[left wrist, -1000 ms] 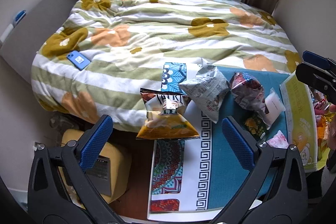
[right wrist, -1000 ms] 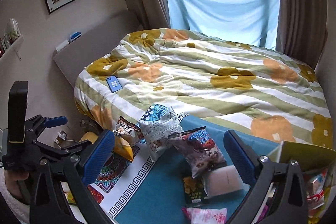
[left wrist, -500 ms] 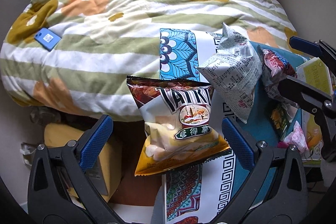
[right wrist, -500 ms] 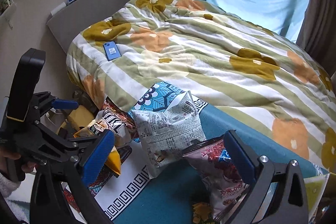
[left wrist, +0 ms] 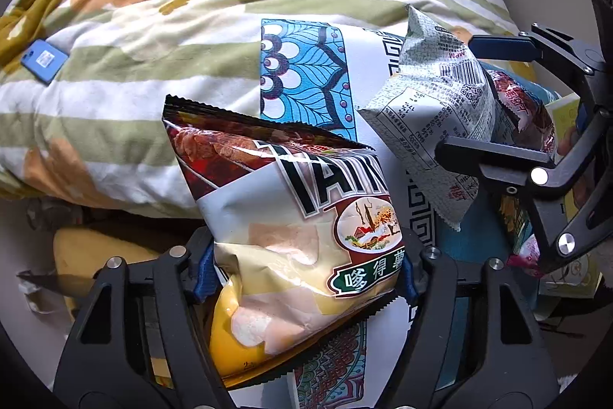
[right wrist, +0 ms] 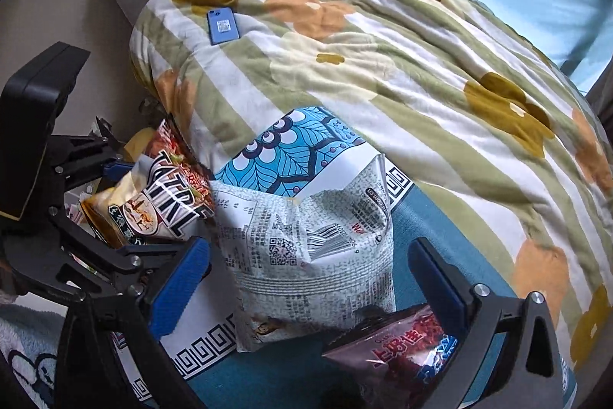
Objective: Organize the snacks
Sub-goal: 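Grasp the white chip bag with the left tool while the right grasps the grey printed bag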
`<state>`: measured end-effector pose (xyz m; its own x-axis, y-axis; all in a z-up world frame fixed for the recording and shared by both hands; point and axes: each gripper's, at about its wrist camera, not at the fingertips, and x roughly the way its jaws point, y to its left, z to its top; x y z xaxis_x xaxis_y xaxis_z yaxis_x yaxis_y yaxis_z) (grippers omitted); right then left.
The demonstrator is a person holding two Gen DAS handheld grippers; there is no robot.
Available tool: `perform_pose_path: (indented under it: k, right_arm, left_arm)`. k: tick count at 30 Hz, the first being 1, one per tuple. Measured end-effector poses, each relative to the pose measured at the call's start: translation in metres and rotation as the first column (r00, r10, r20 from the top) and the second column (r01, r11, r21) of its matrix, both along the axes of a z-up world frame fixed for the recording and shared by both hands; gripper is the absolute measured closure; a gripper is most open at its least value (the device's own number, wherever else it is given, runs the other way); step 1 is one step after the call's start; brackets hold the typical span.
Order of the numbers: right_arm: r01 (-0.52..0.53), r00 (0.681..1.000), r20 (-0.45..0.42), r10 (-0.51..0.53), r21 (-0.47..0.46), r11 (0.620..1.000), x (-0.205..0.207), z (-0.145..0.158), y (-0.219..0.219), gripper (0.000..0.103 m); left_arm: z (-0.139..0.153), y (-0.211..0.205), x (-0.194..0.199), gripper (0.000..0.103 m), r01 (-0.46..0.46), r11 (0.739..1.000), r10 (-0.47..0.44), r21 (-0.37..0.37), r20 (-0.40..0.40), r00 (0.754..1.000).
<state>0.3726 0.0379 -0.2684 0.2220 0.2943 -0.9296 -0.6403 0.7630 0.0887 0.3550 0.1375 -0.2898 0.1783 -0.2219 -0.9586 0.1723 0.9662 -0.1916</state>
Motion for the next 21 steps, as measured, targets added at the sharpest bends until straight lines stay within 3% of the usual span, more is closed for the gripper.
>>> perform_pose_path:
  k: [10, 21]
  right_arm:
    - [-0.042, 0.991, -0.126, 0.041, -0.004, 0.999, 0.016, -0.024, 0.007, 0.0]
    - [-0.041, 0.977, -0.207, 0.044, 0.019, 0.999, 0.026, -0.041, 0.012, 0.0]
  left_arm:
    - [-0.001, 0.0, 0.006, 0.038, 0.009, 1.0, -0.009, -0.004, 0.006, 1.0]
    - [-0.002, -0.001, 0.009, 0.038, 0.011, 1.0, -0.011, 0.01, 0.008, 1.0]
